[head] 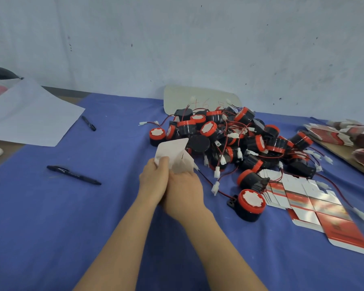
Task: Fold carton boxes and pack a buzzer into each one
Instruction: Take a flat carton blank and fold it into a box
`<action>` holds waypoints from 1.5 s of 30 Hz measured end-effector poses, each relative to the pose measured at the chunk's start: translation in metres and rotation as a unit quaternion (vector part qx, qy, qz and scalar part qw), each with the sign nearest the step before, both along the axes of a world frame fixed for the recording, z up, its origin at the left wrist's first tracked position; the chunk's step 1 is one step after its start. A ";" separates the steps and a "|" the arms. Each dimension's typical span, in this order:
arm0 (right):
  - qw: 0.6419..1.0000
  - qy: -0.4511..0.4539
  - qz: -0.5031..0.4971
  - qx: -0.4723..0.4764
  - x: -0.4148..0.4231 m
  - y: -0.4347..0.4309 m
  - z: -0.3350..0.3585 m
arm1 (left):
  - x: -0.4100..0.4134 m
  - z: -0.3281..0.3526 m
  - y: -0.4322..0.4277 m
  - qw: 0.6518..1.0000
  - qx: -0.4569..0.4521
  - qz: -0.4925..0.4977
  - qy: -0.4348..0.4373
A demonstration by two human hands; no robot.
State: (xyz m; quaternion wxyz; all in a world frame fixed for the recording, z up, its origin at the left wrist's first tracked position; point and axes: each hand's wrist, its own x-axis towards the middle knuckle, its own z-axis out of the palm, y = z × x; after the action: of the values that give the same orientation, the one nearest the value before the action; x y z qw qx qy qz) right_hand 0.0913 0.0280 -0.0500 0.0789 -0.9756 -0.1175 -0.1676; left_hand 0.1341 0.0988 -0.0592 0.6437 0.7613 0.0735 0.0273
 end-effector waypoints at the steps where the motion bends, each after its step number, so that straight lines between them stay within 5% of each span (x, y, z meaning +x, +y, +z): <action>1: 1.000 0.012 -0.004 -0.010 0.002 0.002 0.003 | 0.001 0.001 0.001 1.000 -0.017 0.011 -0.003; 8: 0.985 0.163 -0.008 -0.060 0.015 0.001 0.024 | -0.001 0.001 0.006 0.985 -0.052 0.135 -0.088; 11: 0.982 0.149 0.003 0.119 0.013 -0.013 0.022 | -0.002 -0.003 0.005 0.983 -0.035 0.153 -0.097; 14: 0.958 0.018 -0.080 0.274 0.009 -0.030 0.015 | -0.001 -0.010 0.005 0.985 -0.021 0.151 -0.087; 19: 0.980 0.006 -0.159 0.123 0.010 -0.041 0.002 | 0.002 -0.017 0.005 0.983 0.052 0.136 -0.109; 23: 0.970 0.086 -0.180 0.140 0.008 -0.047 -0.004 | 0.001 -0.018 0.003 0.985 0.145 0.053 -0.080; 30: 0.950 0.047 -0.175 0.256 0.006 -0.051 -0.009 | -0.002 -0.016 -0.006 0.980 0.163 -0.082 -0.083; 34: 0.924 -0.005 -0.189 0.332 0.006 -0.051 -0.008 | -0.004 -0.008 -0.008 0.993 -0.001 -0.033 -0.115; 38: 0.888 0.012 -0.149 0.435 0.011 -0.051 -0.006 | -0.012 0.007 -0.006 0.957 -0.241 -0.057 -0.149; 43: 0.807 0.140 -0.058 0.571 0.007 -0.045 0.001 | -0.023 0.008 -0.022 0.959 -0.209 -0.103 -0.159; 45: 0.812 0.172 -0.042 0.556 0.006 -0.046 0.004 | -0.022 0.008 -0.019 0.958 -0.229 -0.063 -0.162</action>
State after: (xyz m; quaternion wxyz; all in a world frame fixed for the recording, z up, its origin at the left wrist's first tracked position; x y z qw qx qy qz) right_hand 0.0970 -0.0182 -0.0463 0.6196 -0.7824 0.0520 -0.0367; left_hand 0.1121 0.0801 -0.0516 0.8047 0.5817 -0.0757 0.0918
